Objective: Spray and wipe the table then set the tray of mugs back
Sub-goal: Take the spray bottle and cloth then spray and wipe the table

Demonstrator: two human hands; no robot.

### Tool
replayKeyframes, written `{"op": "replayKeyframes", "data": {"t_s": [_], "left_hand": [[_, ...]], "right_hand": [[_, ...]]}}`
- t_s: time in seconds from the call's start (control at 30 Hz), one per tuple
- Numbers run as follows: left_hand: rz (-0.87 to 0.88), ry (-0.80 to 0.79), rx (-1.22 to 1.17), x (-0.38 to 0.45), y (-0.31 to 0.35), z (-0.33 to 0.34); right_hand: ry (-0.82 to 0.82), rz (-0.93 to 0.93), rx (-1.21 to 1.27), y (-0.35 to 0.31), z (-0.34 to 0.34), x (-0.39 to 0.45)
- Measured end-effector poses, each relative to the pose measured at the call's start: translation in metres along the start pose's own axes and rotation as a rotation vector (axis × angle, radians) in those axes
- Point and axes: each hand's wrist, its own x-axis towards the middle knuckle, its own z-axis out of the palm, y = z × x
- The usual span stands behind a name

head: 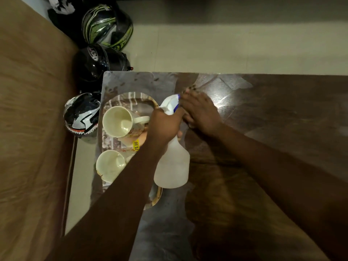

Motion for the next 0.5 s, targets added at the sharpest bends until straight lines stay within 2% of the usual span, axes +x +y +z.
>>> {"op": "replayKeyframes", "data": {"t_s": [0.07,0.13,0.17,0.27,0.33,0.37,0.43,0.5], "left_hand": [[0.018,-0.025,0.008,-0.002,-0.001,0.0],[0.021,-0.07,-0.012,-0.005,-0.001,-0.001],[0.006,-0.085,-0.025,-0.006,-0.001,-0.002],[-0.025,-0.025,0.021,-0.009,-0.011,0.0],[-0.033,0.025,0.037,-0.016,-0.021,0.004],[-0.031,0.03,0.035,-0.022,-0.024,0.006],[-0.029,0.004,0.038,-0.036,-0.03,0.009],[-0.033,0.006,0.05,-0.052,-0.039,0.009]], "right_hand": [[-0.136,-0.212,0.019,0.007,-0.01,-0.035],[-0.177,-0.276,0.016,0.024,-0.02,-0.043],[-0.146,-0.191,0.002,0.029,-0.021,-0.038],[0.043,0.264,-0.005,0.01,-0.011,-0.014],[0.097,0.362,0.061,-0.022,0.002,-0.011],[0.066,0.314,0.079,-0.036,0.007,-0.021],[-0.042,0.107,0.042,-0.046,0.01,-0.055],[-0.101,-0.078,0.004,-0.032,-0.002,-0.09]]}}
